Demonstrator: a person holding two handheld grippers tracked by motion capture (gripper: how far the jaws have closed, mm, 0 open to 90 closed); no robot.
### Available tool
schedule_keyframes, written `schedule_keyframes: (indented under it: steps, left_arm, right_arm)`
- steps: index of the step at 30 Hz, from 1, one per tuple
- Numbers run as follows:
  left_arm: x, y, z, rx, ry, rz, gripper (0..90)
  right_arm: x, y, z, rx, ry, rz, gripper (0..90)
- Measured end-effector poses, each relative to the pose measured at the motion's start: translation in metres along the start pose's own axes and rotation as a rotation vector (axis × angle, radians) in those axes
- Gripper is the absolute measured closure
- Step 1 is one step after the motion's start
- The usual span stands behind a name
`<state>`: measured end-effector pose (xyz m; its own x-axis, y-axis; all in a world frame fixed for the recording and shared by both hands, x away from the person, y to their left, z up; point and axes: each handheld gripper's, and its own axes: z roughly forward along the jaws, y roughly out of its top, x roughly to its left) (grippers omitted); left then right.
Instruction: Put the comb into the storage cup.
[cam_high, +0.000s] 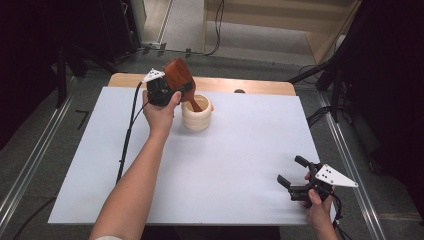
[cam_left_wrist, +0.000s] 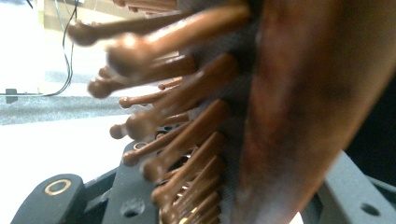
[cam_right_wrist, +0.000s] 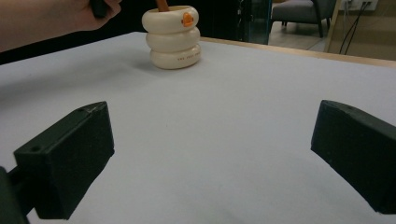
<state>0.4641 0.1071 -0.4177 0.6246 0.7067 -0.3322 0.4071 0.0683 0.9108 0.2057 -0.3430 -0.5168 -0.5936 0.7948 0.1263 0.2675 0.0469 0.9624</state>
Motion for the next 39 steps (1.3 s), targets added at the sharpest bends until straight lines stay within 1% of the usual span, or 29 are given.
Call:
schedule_keyframes:
  steps: [5, 7, 12, 19, 21, 27, 28, 29, 31, 32, 34, 39]
  left_arm:
    - [0.0, -0.006, 0.003, 0.012, -0.001, 0.0, 57.4]
    - [0.0, -0.008, 0.004, 0.019, 0.007, 0.003, 57.4]
    - [0.0, -0.011, 0.005, 0.025, 0.014, 0.006, 57.3]
    - [0.0, -0.018, 0.009, 0.038, 0.006, 0.003, 57.3]
    - [0.0, -0.019, 0.01, 0.035, 0.0, -0.007, 57.3]
    - [0.0, -0.021, 0.012, 0.035, -0.014, -0.019, 57.1]
    - [0.001, -0.021, 0.013, 0.034, -0.021, -0.031, 57.0]
    - [0.001, -0.021, 0.013, 0.034, -0.021, -0.031, 57.0]
    - [0.003, -0.022, 0.013, 0.038, -0.043, -0.059, 56.6]
    - [0.004, -0.022, 0.014, 0.04, -0.048, -0.066, 56.3]
    - [0.006, -0.023, 0.014, 0.045, -0.036, -0.072, 55.3]
    - [0.008, -0.023, 0.015, 0.045, -0.016, -0.083, 52.1]
  right_arm:
    - [0.0, 0.0, 0.0, -0.001, -0.002, -0.005, 0.0]
    - [0.0, 0.0, 0.0, -0.001, -0.002, -0.005, 0.0]
    - [0.0, 0.0, 0.001, 0.002, -0.002, -0.006, 0.0]
    - [0.0, 0.0, 0.001, 0.003, -0.003, -0.007, 0.0]
    - [0.0, 0.0, 0.001, 0.003, -0.003, -0.006, 0.0]
    - [0.0, 0.0, 0.001, 0.003, -0.003, -0.006, 0.0]
    - [0.0, 0.0, 0.001, 0.002, -0.003, -0.007, 0.0]
    - [0.0, 0.0, 0.001, 0.002, -0.003, -0.007, 0.0]
    - [0.001, 0.0, 0.001, 0.004, -0.002, -0.008, 0.0]
    - [0.001, 0.0, 0.001, 0.004, -0.002, -0.008, 0.0]
    - [0.001, 0.0, 0.001, 0.005, -0.002, -0.006, 0.0]
    - [0.001, 0.0, 0.001, 0.006, -0.003, -0.006, 0.0]
